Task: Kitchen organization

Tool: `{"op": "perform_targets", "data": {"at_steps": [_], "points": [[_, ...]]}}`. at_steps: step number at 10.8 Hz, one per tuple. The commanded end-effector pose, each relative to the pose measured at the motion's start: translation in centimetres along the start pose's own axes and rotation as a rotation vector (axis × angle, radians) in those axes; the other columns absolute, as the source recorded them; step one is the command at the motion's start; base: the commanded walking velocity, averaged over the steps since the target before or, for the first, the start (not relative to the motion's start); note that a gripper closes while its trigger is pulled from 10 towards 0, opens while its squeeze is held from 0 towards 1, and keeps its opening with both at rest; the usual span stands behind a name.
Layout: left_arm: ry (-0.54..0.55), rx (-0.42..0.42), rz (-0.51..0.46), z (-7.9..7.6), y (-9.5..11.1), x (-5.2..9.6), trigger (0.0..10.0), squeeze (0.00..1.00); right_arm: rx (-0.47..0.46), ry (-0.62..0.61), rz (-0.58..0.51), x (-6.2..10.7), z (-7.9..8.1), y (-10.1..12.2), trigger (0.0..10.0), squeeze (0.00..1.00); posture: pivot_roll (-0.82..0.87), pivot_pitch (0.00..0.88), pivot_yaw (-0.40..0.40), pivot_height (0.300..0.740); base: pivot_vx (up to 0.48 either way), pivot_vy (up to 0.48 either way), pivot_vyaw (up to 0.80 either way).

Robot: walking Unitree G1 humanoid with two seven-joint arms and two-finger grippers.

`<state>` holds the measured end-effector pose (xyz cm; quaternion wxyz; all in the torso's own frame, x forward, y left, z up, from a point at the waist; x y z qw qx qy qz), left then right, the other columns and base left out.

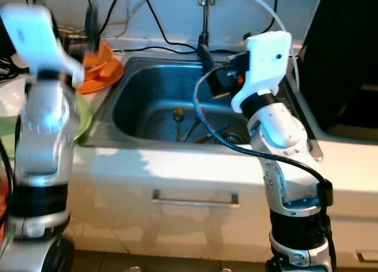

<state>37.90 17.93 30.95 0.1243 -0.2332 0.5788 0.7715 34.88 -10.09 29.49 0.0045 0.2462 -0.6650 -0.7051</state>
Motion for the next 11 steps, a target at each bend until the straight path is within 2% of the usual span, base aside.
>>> {"op": "perform_targets", "data": {"at_steps": [1,6,11], "points": [[0.028,-0.033,0.017,0.6,-0.5,0.1,10.0,0.00,-0.003,0.011,0.002,0.0,0.2,0.1,10.0,0.00,0.02,0.042,0.006,0.740,0.000,0.000,0.00],[-0.002,-0.008,0.082,-0.1,-2.3,0.8,10.0,0.00,-0.023,0.026,0.009,0.0,0.7,-0.2,10.0,0.00,0.02,0.045,0.011,0.740,0.000,0.000,0.00],[-0.031,0.009,0.071,-0.7,-2.4,0.9,10.0,0.00,-0.024,0.021,0.012,0.2,0.7,-0.3,10.0,0.00,0.02,0.047,0.018,0.740,0.000,0.000,0.00]]}}
Point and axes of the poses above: a point about 5 cm out from each wrist's last joint towards the gripper, its own x axis pointing back from the gripper into the wrist, its own y axis along the axis of the wrist's last joint, z = x × y, the point moved 6 cm from there along -x, pointing out of the wrist towards the gripper, and after that the axes turned 6 degrees about -x, right-handed, at the moved point
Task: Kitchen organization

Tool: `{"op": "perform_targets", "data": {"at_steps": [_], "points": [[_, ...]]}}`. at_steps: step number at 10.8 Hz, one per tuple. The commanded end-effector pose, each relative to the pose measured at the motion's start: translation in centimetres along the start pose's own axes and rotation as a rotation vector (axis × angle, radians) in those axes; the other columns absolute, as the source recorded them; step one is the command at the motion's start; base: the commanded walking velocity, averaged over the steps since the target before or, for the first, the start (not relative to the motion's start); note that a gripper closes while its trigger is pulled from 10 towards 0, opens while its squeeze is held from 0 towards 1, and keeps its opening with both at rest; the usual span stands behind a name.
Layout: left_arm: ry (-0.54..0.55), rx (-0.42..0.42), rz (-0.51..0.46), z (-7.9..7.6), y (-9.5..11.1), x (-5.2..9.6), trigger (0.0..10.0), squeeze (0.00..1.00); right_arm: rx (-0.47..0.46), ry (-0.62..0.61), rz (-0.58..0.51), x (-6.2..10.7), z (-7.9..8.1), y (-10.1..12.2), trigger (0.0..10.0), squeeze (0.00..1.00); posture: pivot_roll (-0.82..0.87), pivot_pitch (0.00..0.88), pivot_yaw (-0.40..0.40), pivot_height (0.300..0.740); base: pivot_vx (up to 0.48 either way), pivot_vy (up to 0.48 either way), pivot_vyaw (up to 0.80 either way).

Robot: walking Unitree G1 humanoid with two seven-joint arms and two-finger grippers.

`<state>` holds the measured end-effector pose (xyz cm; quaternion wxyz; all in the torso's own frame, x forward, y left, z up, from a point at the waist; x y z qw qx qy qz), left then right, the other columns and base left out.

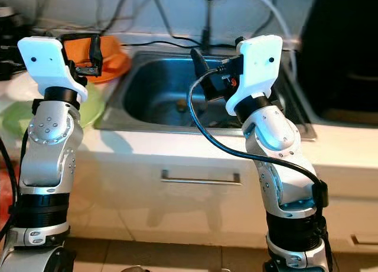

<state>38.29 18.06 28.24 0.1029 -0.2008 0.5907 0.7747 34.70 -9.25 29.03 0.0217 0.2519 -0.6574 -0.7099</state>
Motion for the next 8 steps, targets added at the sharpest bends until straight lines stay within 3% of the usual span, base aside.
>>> {"op": "perform_targets", "data": {"at_steps": [1,4,6,8], "points": [[-0.003,-0.015,0.014,-0.1,-0.5,0.0,10.0,0.00,-0.002,-0.003,0.004,0.2,-0.1,0.0,10.0,0.00,0.02,0.047,0.017,0.740,0.000,0.000,0.00],[0.020,-0.059,0.096,0.9,-3.6,0.8,10.0,0.00,-0.094,0.056,0.063,0.5,1.0,-1.7,10.0,0.00,0.02,0.048,0.012,0.740,0.000,0.000,0.00],[0.071,-0.094,0.171,2.2,-5.7,1.7,10.0,0.00,-0.188,0.188,0.144,1.4,3.6,-3.4,10.0,0.00,0.03,0.057,0.007,0.740,0.000,0.000,0.00],[0.108,-0.127,0.174,3.1,-6.0,1.9,10.0,0.00,-0.238,0.278,0.176,1.9,5.2,-3.7,10.0,0.00,0.03,0.064,0.000,0.740,0.000,0.000,0.00]]}}
Point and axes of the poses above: a point about 5 cm out from each wrist's last joint towards the gripper, its own x axis pointing back from the gripper into the wrist, its own y axis along the axis of the wrist's last joint, z = x × y, the point moved 6 cm from there along -x, pointing out of the wrist towards the gripper, and after that the axes turned 6 degrees about -x, right-handed, at the moved point
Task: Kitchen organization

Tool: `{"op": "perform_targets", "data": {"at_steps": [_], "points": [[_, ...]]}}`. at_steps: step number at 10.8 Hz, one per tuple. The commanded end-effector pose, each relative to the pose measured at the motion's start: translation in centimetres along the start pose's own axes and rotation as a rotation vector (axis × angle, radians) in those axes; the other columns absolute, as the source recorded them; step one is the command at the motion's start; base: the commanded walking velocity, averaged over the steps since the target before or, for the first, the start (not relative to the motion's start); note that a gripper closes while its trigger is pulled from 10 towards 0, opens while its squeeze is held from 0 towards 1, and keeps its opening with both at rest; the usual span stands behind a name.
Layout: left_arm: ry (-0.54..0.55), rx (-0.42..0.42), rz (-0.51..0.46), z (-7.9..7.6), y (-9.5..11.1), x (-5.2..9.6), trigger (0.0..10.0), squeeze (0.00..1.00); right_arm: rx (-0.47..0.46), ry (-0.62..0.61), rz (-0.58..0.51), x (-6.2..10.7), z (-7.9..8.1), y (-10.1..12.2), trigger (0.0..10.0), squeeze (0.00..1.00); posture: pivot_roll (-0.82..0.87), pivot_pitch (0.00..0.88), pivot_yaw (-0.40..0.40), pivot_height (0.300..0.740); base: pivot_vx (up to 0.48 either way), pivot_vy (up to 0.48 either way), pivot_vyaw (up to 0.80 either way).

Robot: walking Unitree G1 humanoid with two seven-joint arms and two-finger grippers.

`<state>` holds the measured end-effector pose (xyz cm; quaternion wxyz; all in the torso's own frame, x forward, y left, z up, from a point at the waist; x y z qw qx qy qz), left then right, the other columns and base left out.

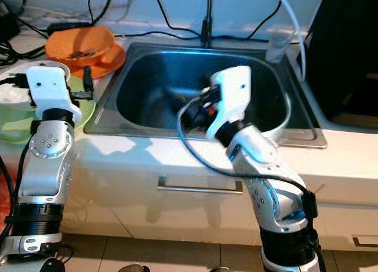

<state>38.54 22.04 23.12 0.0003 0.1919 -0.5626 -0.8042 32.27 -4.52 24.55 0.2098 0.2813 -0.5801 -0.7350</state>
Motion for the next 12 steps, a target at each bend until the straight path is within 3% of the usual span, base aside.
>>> {"op": "perform_targets", "data": {"at_steps": [1,2,6,8,10,12], "points": [[0.046,-0.012,0.012,1.1,-0.3,-0.1,10.0,0.00,0.001,0.068,0.024,0.3,1.3,-0.2,10.0,0.00,0.04,0.071,-0.004,0.740,0.000,0.000,0.00],[0.075,0.001,0.025,1.7,-0.5,-0.3,10.0,0.00,0.003,0.105,0.036,0.4,2.0,-0.4,10.0,0.00,0.04,0.072,-0.005,0.740,0.000,0.000,0.00],[0.192,0.025,0.099,4.7,-1.1,-1.4,10.0,0.00,0.014,0.121,0.041,0.6,2.3,-0.1,10.0,0.00,0.04,0.076,-0.007,0.740,0.000,0.000,0.00],[0.206,0.055,0.167,4.8,-2.2,-1.4,10.0,0.00,0.033,0.132,0.044,0.4,2.5,-0.1,10.0,0.00,0.04,0.076,-0.009,0.740,0.000,0.000,0.00],[0.219,0.214,0.243,4.3,-3.2,-1.3,10.0,0.00,0.040,0.127,0.042,0.4,2.4,-0.1,10.0,0.00,0.04,0.073,-0.009,0.740,0.000,0.000,0.00],[0.230,0.297,0.279,4.0,-3.9,-1.2,10.0,0.00,0.045,0.122,0.045,0.4,2.3,-0.2,10.0,0.00,0.03,0.065,-0.006,0.740,0.000,0.000,0.00]]}}
Point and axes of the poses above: a point about 5 cm out from each wrist's last joint towards the gripper, its own x axis pointing back from the gripper into the wrist, its own y axis along the axis of the wrist's last joint, z = x × y, the point moved 6 cm from there along -x, pointing out of the wrist towards the gripper, and after that the axes turned 6 degrees about -x, right-handed, at the moved point
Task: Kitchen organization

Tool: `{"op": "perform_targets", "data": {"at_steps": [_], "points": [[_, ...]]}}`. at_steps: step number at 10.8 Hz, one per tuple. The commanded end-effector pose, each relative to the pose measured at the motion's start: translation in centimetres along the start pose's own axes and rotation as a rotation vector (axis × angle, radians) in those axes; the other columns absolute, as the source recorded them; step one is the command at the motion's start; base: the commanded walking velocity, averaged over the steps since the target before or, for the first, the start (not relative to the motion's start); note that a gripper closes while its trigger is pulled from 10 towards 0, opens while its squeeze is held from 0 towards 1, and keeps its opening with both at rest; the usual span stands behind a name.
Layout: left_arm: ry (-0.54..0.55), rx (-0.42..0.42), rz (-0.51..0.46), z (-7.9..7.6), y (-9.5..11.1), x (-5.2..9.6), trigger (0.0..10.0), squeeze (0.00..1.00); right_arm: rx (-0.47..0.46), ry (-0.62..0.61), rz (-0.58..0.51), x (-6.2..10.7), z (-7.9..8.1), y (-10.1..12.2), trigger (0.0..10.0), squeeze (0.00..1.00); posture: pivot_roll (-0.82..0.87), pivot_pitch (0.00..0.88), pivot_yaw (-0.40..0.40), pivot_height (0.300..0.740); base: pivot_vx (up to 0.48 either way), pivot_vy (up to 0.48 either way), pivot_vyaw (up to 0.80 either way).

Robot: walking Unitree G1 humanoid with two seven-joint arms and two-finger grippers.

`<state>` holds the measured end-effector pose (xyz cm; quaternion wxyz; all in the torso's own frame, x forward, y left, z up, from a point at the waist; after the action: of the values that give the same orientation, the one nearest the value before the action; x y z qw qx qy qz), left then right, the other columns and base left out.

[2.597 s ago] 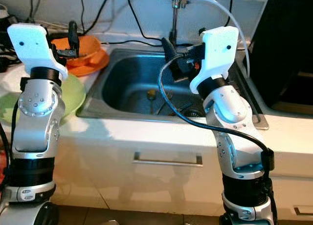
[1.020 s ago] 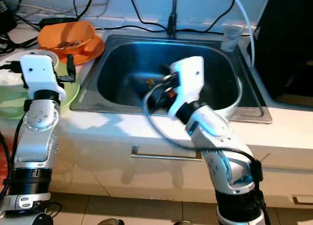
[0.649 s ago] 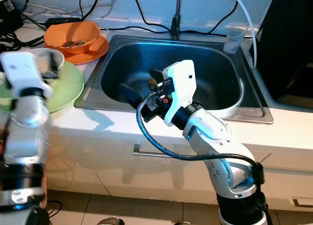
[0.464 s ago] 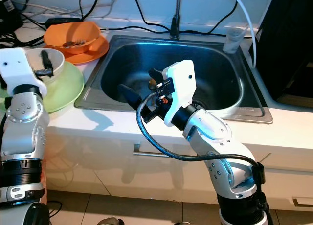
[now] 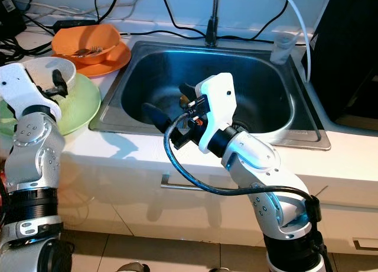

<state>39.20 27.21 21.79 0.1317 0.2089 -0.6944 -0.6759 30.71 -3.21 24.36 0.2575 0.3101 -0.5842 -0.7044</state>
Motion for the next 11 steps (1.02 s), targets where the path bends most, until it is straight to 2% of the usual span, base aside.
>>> {"op": "perform_targets", "data": {"at_steps": [1,3,4,5,6,7,9,11], "points": [[0.022,0.059,0.076,0.1,-1.4,-0.2,10.0,0.00,0.027,0.003,-0.002,0.1,0.2,0.2,10.0,0.00,0.03,0.061,-0.005,0.740,0.000,0.000,0.00],[0.039,0.046,0.066,0.4,-1.0,-0.4,10.0,0.00,0.036,0.002,0.000,0.1,0.1,0.2,10.0,0.00,0.03,0.057,-0.006,0.740,0.000,0.000,0.00],[0.029,0.010,0.002,0.3,0.7,-0.7,10.0,0.00,0.041,0.001,0.002,0.0,0.0,0.0,10.0,0.00,0.04,0.054,-0.007,0.740,0.000,0.000,0.00],[0.026,0.004,-0.014,0.2,1.1,-0.7,10.0,0.00,0.042,0.001,0.003,0.0,0.1,0.0,10.0,0.00,0.04,0.053,-0.006,0.740,0.000,0.000,0.00],[0.005,-0.065,-0.095,-0.5,3.0,-0.4,10.0,0.00,0.047,0.001,0.001,-0.1,0.1,0.0,10.0,0.00,0.04,0.051,-0.005,0.740,0.000,0.000,0.00],[0.006,-0.090,-0.120,-0.6,3.9,-0.1,10.0,0.00,0.049,0.001,0.000,-0.1,0.1,-0.1,10.0,0.00,0.04,0.050,-0.004,0.740,0.000,0.000,0.00],[0.029,-0.129,-0.105,0.1,4.2,0.3,10.0,0.00,0.039,0.014,0.006,-0.2,0.3,-0.3,10.0,0.00,0.06,0.055,-0.005,0.740,0.000,0.000,0.00],[0.042,-0.152,-0.064,0.3,2.7,1.0,10.0,0.00,-0.015,0.101,0.012,0.1,1.3,-0.3,10.0,0.00,0.07,0.054,-0.010,0.740,0.000,0.000,0.00]]}}
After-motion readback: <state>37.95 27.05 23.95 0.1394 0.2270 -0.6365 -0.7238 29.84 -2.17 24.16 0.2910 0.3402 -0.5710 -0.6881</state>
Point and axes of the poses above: a point about 5 cm out from each wrist's last joint towards the gripper, its own x axis pointing back from the gripper into the wrist, its own y axis along the axis of the wrist's last joint, z = x × y, the point moved 6 cm from there along -x, pointing out of the wrist towards the gripper, and after that the axes turned 6 degrees about -x, right-handed, at the moved point
